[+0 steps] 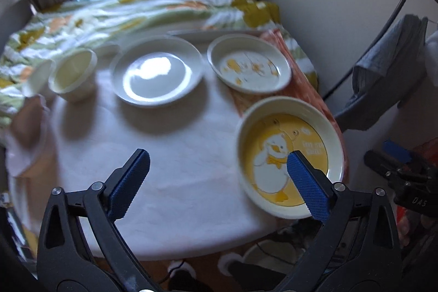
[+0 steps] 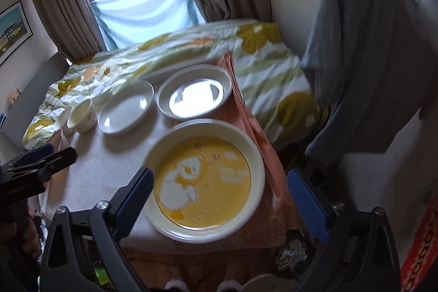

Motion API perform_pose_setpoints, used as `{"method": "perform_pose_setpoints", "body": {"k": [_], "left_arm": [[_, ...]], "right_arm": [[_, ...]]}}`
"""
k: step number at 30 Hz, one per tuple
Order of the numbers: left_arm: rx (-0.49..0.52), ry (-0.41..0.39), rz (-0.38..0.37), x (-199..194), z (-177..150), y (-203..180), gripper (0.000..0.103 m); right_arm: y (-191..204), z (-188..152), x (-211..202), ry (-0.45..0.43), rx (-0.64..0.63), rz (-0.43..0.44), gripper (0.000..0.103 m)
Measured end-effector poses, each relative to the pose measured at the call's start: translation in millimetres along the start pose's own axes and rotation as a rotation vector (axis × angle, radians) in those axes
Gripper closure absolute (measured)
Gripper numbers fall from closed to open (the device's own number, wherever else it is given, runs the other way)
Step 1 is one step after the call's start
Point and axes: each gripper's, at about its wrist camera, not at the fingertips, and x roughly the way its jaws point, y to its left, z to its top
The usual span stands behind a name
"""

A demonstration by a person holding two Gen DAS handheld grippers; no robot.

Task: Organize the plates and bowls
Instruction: 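Grasp the rim of the large yellow duck plate with both grippers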

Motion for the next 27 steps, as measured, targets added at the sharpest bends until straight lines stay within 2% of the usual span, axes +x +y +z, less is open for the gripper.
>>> {"method": "perform_pose_setpoints", "body": {"k": [1,3,5,8,11,14,16,18,20,27], "left_arm": [[-0.003,0.028,-0.020,14,-2,-4,0.009],[-0.004,0.078,-0.034,40,-5,-10,0.022],[-0.001,0.120,-0.044,59,-8,-13,0.030],[0.001,0.163,-0.064,80,-12,-16,0.032],[0.013,0.185,-0.075,89,-13,-15,0.033],[0.027,0.199,-0.085,98,-11,-19,0.037],[0.033,0.202,-0.085,103,-10,-21,0.043],[0.039,0.208,-0.084,107,-9,-23,0.057],[0.048,0.216,-0.088,111,-9,-24,0.060],[0.058,0.218,-0.083,113,-10,-23,0.073]], "right_arm": [[-8,-4,9,0.031,0.019,0.012,0.015],[-22,-10,26,0.089,0.061,0.038,0.025],[-32,-17,40,0.126,0.099,0.065,0.036],[-39,-24,52,0.140,0.121,0.090,0.043],[-46,-26,63,0.147,0.164,0.139,0.054],[-47,-26,72,0.144,0.167,0.145,0.062],[-48,-24,79,0.146,0.167,0.149,0.068],[-50,-21,85,0.142,0.170,0.149,0.071],[-51,-19,88,0.141,0.169,0.152,0.078],[-55,-15,97,0.145,0.160,0.147,0.090]]}}
